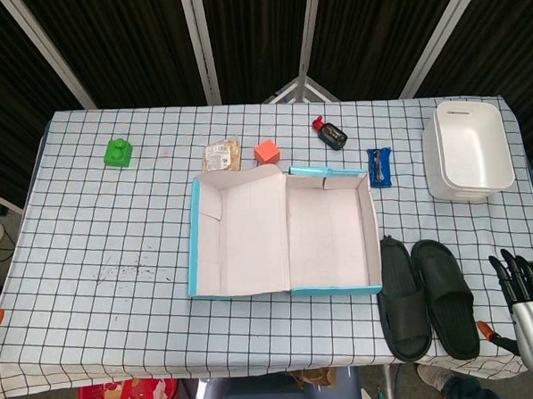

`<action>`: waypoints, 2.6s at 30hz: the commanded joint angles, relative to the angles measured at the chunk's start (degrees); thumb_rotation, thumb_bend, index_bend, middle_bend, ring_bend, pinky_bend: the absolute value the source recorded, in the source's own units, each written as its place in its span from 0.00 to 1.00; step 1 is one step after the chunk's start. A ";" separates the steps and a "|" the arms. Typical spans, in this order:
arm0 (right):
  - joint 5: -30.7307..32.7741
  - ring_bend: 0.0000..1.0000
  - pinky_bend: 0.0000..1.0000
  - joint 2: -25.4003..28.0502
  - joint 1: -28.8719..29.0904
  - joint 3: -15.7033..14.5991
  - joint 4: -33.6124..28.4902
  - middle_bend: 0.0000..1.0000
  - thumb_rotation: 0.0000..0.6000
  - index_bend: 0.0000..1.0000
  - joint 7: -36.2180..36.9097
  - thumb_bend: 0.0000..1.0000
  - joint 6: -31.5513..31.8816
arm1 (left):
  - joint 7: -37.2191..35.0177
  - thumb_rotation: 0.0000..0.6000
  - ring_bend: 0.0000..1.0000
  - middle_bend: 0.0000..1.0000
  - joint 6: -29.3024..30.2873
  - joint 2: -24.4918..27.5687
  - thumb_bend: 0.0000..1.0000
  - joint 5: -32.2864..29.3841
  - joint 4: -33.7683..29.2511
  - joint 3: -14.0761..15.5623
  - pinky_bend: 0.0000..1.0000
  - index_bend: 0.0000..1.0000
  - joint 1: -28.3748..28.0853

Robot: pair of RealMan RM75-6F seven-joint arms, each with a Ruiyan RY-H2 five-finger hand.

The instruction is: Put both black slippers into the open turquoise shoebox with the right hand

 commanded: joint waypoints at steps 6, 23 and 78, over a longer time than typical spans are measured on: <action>-0.60 0.06 0.12 0.26 0.36 -0.76 -0.32 0.03 1.00 0.01 1.91 0.12 -1.21 | 0.07 1.00 0.00 0.00 0.40 0.11 0.37 0.59 -0.43 0.22 0.02 0.03 0.22; -2.09 0.06 0.12 -5.34 -3.00 -5.25 0.58 0.03 1.00 0.01 2.73 0.12 -1.55 | -2.23 1.00 0.00 0.00 -0.15 1.22 0.37 0.43 -0.77 0.38 0.02 0.03 0.39; 10.24 0.06 0.12 -20.20 3.36 -1.52 4.33 0.03 1.00 0.16 -12.21 0.12 -17.26 | -3.88 1.00 0.00 0.00 -2.51 2.39 0.37 -3.18 -0.49 -0.82 0.02 0.03 -0.28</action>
